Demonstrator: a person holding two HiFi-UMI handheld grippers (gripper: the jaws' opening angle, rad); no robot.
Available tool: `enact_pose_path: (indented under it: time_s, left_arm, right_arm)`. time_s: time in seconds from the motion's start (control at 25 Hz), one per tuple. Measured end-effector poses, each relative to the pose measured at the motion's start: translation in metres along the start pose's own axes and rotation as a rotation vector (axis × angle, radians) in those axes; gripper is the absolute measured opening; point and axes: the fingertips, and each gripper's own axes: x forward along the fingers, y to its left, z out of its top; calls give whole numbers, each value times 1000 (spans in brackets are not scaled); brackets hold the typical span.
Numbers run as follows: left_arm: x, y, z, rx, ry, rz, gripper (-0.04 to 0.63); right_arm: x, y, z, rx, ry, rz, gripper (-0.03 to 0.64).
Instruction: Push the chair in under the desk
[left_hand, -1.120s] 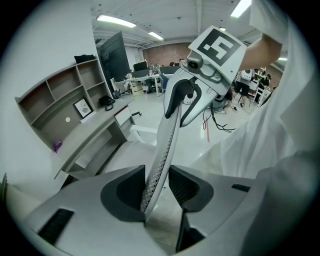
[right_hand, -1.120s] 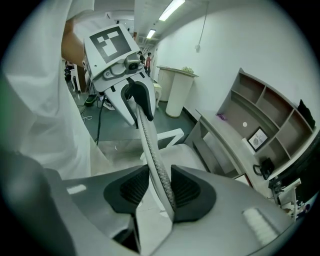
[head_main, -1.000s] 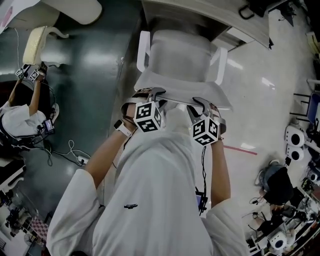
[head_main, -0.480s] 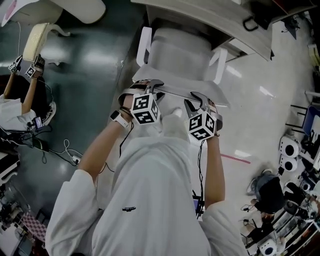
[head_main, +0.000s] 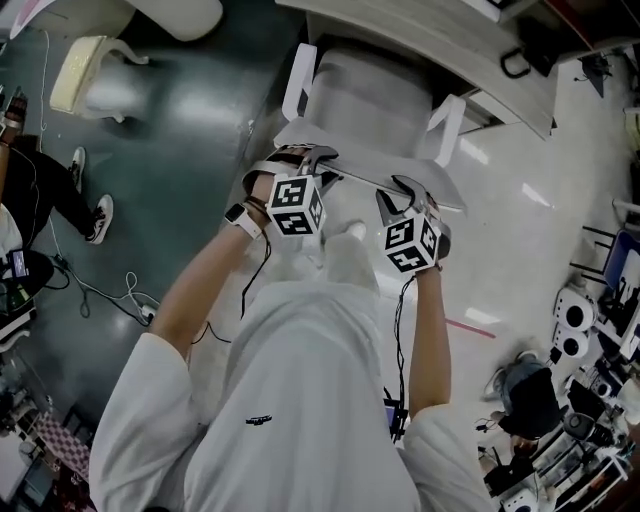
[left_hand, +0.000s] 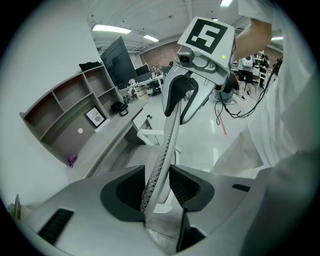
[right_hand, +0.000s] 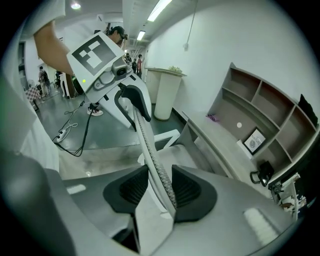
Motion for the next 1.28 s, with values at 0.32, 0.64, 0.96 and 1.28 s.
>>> enact_pose_path:
  time_s: [0.32,0.64,0.96,1.28]
  left_arm:
    - [8,45,-13,12,13,-7,172]
    - [15,57,-14,10,68,-72,166]
    - [8,34,-12,16,71,-68,150]
    - [15,37,-3,-10,103,-94,150]
  right_arm:
    - [22,-19,28,-30,-32,-68,150]
    - [28,-26,32,-71,-37,-82,144]
    - [20,-16,21,-126,-47,-29,146]
    - [19,-30,16,-142,-49,-18,146]
